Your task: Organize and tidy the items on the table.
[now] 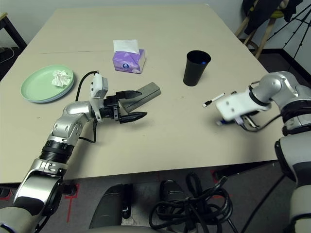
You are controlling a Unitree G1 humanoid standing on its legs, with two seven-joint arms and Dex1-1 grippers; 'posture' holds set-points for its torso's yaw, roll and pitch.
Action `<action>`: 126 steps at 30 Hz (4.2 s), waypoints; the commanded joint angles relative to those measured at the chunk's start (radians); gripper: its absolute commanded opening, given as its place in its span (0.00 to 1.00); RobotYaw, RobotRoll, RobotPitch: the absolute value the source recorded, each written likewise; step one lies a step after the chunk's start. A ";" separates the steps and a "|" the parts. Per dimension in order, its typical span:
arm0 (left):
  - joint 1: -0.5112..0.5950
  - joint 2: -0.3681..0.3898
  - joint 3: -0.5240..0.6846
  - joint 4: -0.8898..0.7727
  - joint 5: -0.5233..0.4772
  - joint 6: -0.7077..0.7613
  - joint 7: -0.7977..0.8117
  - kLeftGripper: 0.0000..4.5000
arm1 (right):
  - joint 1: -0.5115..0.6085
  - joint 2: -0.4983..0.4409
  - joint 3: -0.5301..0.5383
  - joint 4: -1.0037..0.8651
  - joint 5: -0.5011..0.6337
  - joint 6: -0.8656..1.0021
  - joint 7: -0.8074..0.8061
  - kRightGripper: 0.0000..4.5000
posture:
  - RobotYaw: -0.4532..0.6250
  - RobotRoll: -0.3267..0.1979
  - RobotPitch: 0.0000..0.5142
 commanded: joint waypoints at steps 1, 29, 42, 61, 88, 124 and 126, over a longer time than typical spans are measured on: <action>-0.008 -0.003 0.002 0.013 0.003 0.003 0.016 1.00 | 0.055 0.026 -0.153 -0.239 0.249 0.341 -0.002 0.07 | 0.46 0.62 0.22; -0.066 -0.052 0.060 0.028 0.005 0.010 0.206 1.00 | 0.112 0.339 -0.602 -0.412 0.245 0.407 -1.217 0.07 | 0.46 0.62 0.20; -0.066 -0.045 0.060 0.025 0.005 0.020 0.197 1.00 | 0.094 0.352 -0.570 -0.401 0.209 0.509 -1.265 0.07 | 0.46 0.62 0.20; -0.063 -0.039 0.059 0.019 0.011 0.021 0.198 1.00 | 0.004 0.362 -0.541 -0.271 0.197 0.471 -1.211 0.15 | 0.47 0.62 0.20; 0.046 -0.039 0.066 -0.112 0.001 0.062 0.246 1.00 | 0.029 0.123 -0.204 -0.258 0.109 0.332 -0.222 0.99 | 0.52 0.62 0.34; 0.108 -0.008 0.087 -0.312 -0.046 0.143 0.294 1.00 | -0.318 -0.035 0.188 0.302 -0.573 -0.510 -0.261 0.99 | 0.52 0.62 0.62; 0.106 -0.003 0.084 -0.313 -0.037 0.126 0.297 1.00 | -0.323 -0.031 0.201 0.308 -0.603 -0.518 -0.299 0.99 | 0.52 0.62 0.61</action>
